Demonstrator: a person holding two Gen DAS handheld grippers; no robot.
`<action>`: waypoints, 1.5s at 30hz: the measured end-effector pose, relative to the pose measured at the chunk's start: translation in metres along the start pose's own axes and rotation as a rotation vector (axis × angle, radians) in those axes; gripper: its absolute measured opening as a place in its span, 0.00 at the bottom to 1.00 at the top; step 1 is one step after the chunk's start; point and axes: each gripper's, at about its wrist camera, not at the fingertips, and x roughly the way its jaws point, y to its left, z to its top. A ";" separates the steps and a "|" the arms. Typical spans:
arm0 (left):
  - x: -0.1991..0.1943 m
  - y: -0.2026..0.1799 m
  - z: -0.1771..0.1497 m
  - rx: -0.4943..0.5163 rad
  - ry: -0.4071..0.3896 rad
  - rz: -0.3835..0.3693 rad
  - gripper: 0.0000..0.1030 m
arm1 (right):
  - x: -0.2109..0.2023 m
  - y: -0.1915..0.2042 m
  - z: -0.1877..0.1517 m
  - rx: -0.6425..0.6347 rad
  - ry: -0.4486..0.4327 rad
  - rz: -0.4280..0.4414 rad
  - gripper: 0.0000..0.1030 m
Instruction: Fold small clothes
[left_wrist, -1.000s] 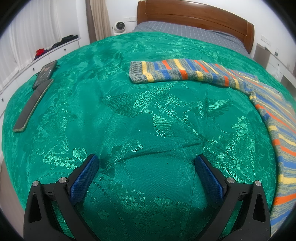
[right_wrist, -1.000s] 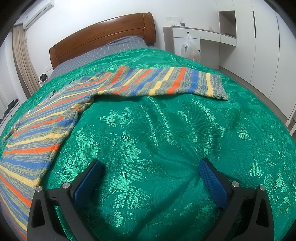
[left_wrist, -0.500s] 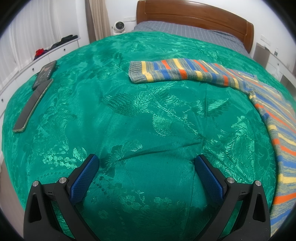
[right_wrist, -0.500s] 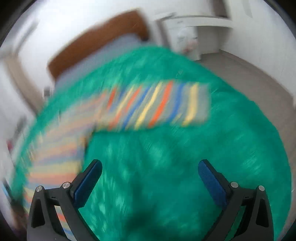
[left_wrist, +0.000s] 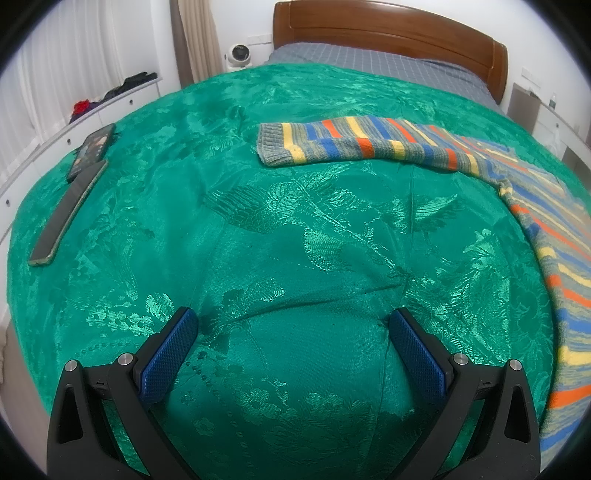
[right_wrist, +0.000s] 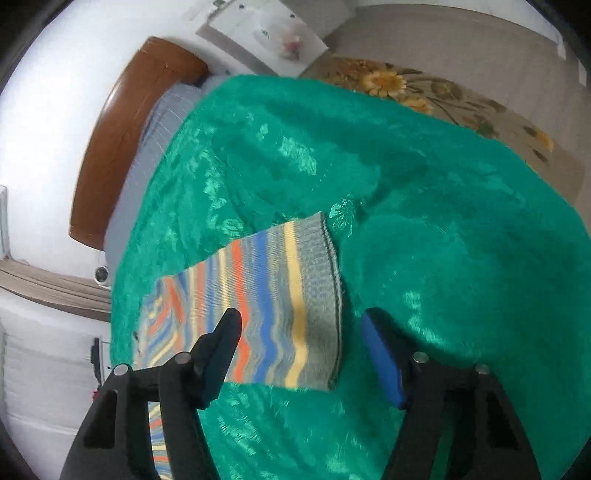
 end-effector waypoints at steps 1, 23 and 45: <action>0.000 0.000 0.000 0.000 -0.001 0.001 1.00 | 0.005 -0.001 0.002 0.002 0.004 -0.003 0.62; 0.001 -0.002 0.000 0.006 -0.008 -0.001 1.00 | 0.006 0.325 -0.089 -0.581 -0.024 0.112 0.06; 0.000 -0.001 -0.001 0.007 -0.013 -0.002 1.00 | 0.133 0.209 -0.155 -0.537 0.204 -0.087 0.44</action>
